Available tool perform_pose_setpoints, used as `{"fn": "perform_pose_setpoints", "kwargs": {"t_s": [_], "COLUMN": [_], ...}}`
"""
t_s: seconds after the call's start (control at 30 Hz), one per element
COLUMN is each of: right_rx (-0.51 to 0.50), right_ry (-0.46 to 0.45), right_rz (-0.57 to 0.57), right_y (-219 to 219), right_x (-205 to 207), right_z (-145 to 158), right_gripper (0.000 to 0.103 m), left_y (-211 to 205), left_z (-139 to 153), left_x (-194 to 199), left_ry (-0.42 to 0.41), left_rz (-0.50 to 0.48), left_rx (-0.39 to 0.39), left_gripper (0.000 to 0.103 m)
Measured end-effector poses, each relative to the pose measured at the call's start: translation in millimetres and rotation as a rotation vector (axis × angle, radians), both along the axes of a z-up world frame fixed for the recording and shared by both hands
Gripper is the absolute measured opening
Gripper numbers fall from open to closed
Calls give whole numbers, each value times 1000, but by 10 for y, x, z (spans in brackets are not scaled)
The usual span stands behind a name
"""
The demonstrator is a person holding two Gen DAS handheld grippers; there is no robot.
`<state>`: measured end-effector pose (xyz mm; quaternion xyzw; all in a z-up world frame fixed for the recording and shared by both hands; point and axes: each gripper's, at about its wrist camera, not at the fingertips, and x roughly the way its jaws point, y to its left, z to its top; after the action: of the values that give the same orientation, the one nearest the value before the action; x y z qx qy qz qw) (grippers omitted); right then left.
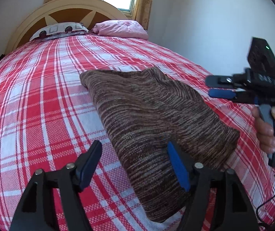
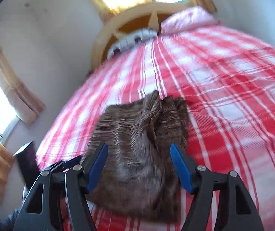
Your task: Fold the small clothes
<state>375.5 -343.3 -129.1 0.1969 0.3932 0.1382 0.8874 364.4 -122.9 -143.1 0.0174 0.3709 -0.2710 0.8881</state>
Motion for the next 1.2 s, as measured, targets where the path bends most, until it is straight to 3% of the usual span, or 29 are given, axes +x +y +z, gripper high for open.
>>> {"fn": "perform_pose_setpoints", "kwargs": {"t_s": [0.07, 0.17, 0.2, 0.23, 0.33, 0.5, 0.57, 0.7, 0.77, 0.83, 0.9, 1.07, 1.2], "right_rx": [19, 22, 0, -16, -65, -152, -174, -46, 0, 40, 107, 23, -28], "right_ry": [80, 161, 171, 164, 66, 15, 65, 109, 118, 109, 77, 74, 76], "right_rz": [25, 66, 71, 60, 37, -29, -58, -72, -87, -84, -33, 22, 64], "right_y": [54, 161, 207, 217, 240, 193, 127, -31, -115, -150, -171, -144, -23], "right_x": [288, 592, 646, 639, 473, 272, 328, 357, 273, 113, -133, -670, -865], "right_z": [-132, -342, -405, -423, -304, -249, -393, -508, -455, -371, -281, -229, -322], "right_gripper": [67, 52, 30, 13, 10, 10, 10, 11, 19, 45, 46, 46, 43], "left_y": [-5, 12, 18, 41, 46, -63, -100, -69, -24, 21, 50, 11, -76], "left_z": [-58, -76, -88, -106, -146, -190, -197, -189, -181, -175, -178, -198, -200], "left_x": [7, 22, 47, 44, 80, 111, 110, 108, 113, 88, 80, 17, -97], "left_ry": [21, 32, 45, 54, 86, 108, 107, 105, 113, 116, 131, 156, 118], "left_rz": [-4, -10, -8, -4, -14, -38, -42, -44, -44, -38, -30, -16, 21], "left_rx": [18, 4, -1, -4, -17, 43, 69, 58, 36, 15, -3, 9, 78], "left_gripper": [81, 89, 93, 94, 95, 103, 103, 103, 103, 103, 103, 103, 103]}}
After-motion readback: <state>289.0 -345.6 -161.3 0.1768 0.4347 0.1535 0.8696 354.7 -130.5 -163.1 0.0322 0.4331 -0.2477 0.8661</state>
